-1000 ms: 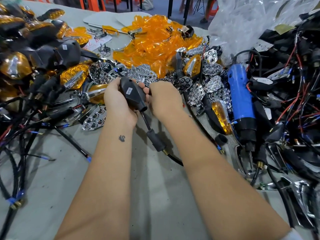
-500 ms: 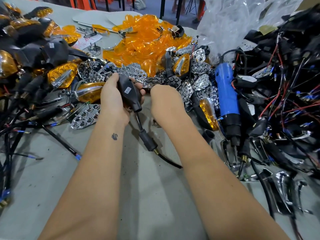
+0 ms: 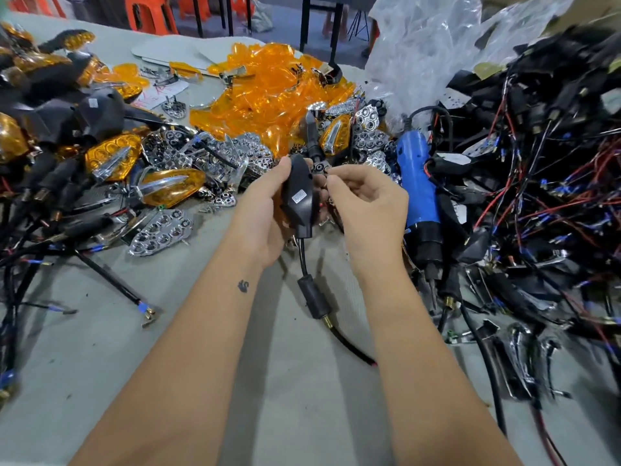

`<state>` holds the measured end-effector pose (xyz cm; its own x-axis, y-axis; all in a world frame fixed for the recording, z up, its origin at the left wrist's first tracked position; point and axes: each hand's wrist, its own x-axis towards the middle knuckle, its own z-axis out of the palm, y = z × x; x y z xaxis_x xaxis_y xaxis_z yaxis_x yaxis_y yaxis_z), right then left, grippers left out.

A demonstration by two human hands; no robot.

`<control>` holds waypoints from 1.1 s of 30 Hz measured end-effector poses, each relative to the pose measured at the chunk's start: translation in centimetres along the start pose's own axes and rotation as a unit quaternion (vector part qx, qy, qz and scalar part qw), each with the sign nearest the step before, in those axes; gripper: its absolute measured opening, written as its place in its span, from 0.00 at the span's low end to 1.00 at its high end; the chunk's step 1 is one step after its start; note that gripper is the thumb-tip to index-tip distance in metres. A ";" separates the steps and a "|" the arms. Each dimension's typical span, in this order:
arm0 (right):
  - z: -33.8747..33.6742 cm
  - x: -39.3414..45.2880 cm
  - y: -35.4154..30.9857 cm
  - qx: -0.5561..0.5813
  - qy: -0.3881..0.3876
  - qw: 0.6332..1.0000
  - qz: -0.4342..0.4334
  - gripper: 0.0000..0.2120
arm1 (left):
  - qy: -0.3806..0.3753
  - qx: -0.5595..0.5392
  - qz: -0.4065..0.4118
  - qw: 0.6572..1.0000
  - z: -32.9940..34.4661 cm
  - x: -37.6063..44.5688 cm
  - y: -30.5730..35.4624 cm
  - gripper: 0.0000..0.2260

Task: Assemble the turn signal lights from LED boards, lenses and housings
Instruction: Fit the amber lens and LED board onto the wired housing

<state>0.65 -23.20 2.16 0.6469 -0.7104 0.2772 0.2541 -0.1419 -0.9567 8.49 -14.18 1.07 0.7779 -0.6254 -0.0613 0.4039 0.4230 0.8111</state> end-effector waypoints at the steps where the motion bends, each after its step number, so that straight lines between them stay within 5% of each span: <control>1: -0.1 -0.1 0.0 0.013 -0.005 1.000 -0.007 0.10 | -0.002 -0.003 0.000 1.000 0.0 -0.1 -0.1 0.14; 21: -0.6 -0.1 -0.2 0.007 -0.083 0.996 -0.006 0.11 | 0.018 0.075 0.010 0.997 0.4 -0.1 -0.6 0.16; 33: -1.1 0.2 -0.1 0.046 -0.066 0.996 0.035 0.08 | 0.055 0.007 -0.056 0.997 1.3 -0.5 -0.9 0.18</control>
<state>-0.07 -24.11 2.21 0.7527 -0.6184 0.2259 0.2663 -0.0278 -0.9635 7.11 -15.04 1.14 0.7769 -0.5917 -0.2154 0.4853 0.3447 0.8035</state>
